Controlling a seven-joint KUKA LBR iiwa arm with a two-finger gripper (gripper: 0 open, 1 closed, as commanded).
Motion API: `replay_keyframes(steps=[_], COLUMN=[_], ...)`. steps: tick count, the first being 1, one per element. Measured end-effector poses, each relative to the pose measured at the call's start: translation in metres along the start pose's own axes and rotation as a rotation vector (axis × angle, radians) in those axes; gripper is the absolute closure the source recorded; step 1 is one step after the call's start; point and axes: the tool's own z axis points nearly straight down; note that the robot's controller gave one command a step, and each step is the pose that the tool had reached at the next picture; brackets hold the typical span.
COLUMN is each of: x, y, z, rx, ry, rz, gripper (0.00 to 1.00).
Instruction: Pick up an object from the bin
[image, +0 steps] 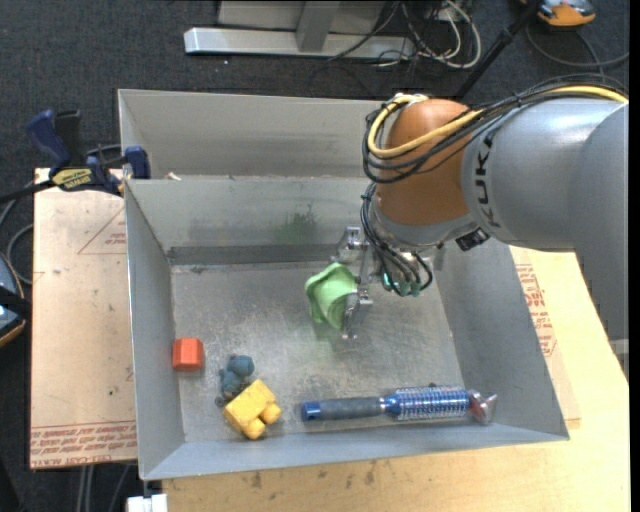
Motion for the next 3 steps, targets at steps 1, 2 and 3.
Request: replay_keyframes(steps=[1,2,3], x=[0.024,0.011,0.012], y=[-0.039,-0.039,-0.038], z=[-0.002,0.025,0.029], rx=[0.002,0.002,0.002], ry=[-0.005,-0.019,-0.023], rz=[-0.217,-0.241,-0.357], gripper=[0.00,0.00,0.00])
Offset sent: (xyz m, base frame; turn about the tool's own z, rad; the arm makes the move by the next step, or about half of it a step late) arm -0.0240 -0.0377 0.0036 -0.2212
